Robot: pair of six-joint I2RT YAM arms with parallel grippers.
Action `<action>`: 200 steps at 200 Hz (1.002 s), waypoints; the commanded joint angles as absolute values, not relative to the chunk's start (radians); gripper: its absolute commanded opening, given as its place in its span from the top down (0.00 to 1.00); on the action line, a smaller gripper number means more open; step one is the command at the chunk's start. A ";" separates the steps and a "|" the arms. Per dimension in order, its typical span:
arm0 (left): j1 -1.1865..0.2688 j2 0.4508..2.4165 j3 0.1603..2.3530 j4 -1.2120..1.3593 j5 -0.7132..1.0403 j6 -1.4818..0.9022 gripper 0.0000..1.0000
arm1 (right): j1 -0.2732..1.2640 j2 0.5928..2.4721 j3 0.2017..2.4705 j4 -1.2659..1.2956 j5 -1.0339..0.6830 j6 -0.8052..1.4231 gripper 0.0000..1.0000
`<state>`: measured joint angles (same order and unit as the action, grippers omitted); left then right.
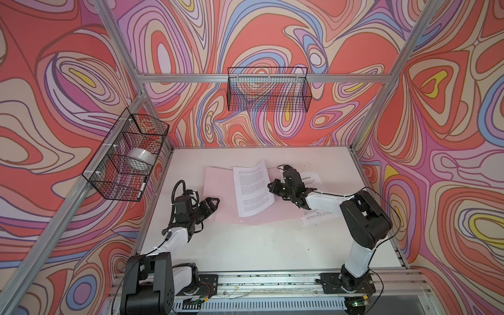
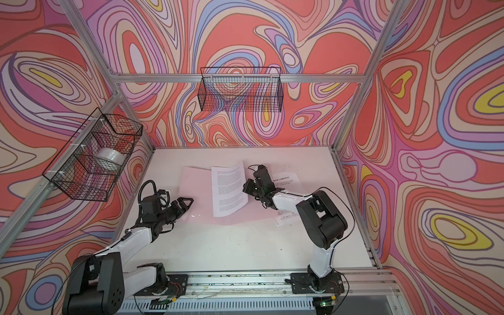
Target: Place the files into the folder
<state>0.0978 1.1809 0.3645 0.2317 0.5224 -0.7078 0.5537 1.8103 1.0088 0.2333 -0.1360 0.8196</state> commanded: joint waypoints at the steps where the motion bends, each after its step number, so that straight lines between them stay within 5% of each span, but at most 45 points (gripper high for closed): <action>1: 0.095 1.173 0.360 0.235 0.514 -0.693 0.19 | 0.565 1.741 0.985 0.246 0.021 0.756 1.00; 153: 0.094 1.229 0.369 0.285 0.547 -0.710 0.15 | 0.597 1.875 0.999 0.288 -0.140 0.830 1.00; 200: 0.094 1.225 0.373 0.267 0.542 -0.714 0.06 | 0.642 1.927 1.012 0.297 -0.140 0.886 1.00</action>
<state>0.0978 1.2247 0.3645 0.2584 0.5343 -0.7109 0.6186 1.9007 0.9985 0.2832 -0.1329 0.8463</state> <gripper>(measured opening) 0.926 0.047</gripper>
